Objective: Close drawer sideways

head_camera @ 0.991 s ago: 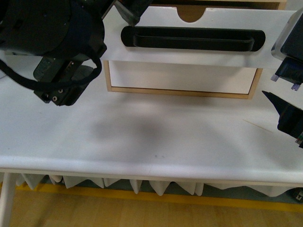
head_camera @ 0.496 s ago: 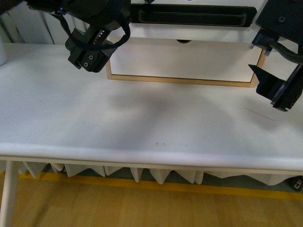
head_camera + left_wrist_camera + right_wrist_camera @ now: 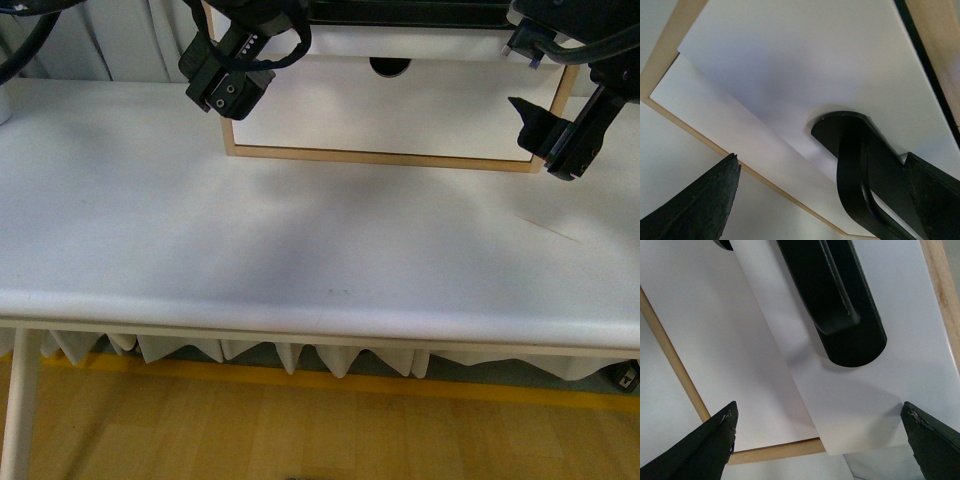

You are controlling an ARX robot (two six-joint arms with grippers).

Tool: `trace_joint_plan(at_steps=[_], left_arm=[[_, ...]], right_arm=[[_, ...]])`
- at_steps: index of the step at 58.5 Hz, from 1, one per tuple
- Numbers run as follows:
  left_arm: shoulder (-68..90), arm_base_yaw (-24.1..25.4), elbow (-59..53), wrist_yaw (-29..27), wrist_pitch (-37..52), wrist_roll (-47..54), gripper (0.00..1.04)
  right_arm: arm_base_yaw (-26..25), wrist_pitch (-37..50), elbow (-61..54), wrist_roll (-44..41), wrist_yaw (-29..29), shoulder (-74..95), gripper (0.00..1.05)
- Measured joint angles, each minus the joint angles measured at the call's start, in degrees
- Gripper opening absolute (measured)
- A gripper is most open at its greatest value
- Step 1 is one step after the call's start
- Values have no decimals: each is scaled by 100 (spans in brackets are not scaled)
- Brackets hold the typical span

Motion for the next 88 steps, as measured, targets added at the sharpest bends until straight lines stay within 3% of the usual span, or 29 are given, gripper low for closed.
trace_joint_plan(at_steps=[47,65,88], left_arm=[[461,-63,627,2,-302,22,99],[-533,66,-675,-107,94,372,99],[-2802,184,-2920,-520,387,1342,99]], right_arm=[[-118,-166,509,77,-59,376,96],[-306,-387,-352,577,-90,-560,96],[-610,-903,-2162,1497,101,-3222,96]])
